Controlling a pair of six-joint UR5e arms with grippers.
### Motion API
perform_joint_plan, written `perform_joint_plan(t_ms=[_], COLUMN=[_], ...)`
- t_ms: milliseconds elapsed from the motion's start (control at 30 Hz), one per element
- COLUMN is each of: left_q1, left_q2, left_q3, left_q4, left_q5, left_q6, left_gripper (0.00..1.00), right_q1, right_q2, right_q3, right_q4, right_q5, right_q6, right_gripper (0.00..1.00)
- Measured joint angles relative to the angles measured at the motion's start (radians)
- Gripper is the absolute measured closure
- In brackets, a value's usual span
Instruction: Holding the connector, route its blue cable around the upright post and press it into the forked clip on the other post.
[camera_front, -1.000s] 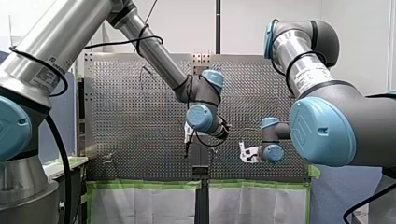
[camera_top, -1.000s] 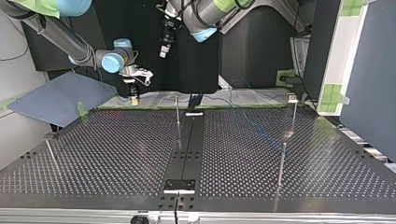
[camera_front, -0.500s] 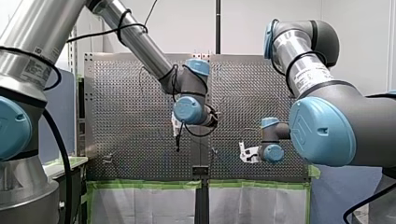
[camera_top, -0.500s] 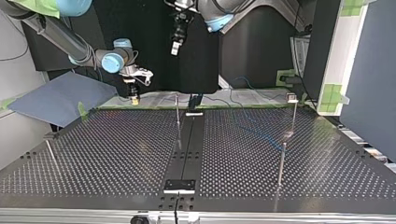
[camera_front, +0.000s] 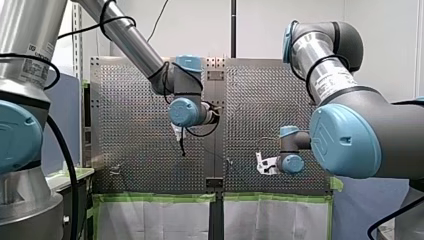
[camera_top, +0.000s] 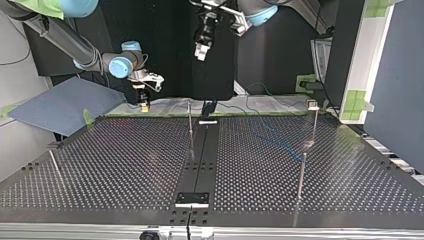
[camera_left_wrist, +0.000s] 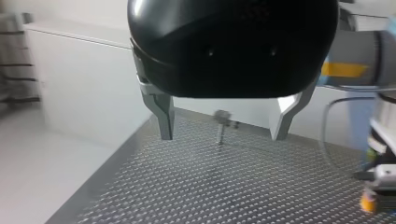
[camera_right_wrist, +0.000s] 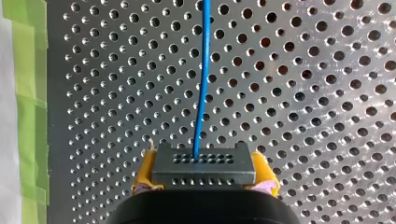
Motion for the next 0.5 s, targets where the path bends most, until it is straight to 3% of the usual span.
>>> perform_joint_plan(t_ms=[167,500], left_q1=[0.052,0.153], left_q2=[0.053,0.152], left_q3=[-0.053,-0.154], left_q4=[0.054,0.146], left_q5=[0.052,0.153], left_q6=[-0.036,-0.036], left_gripper=[0.00,0.00], right_q1=[0.000,0.000], right_q2=[0.000,0.000], right_q3=[0.000,0.000], right_q4=[-0.002,0.000], right_q5=[0.000,0.003], right_q6=[0.000,-0.002], right_gripper=[1.00,1.00])
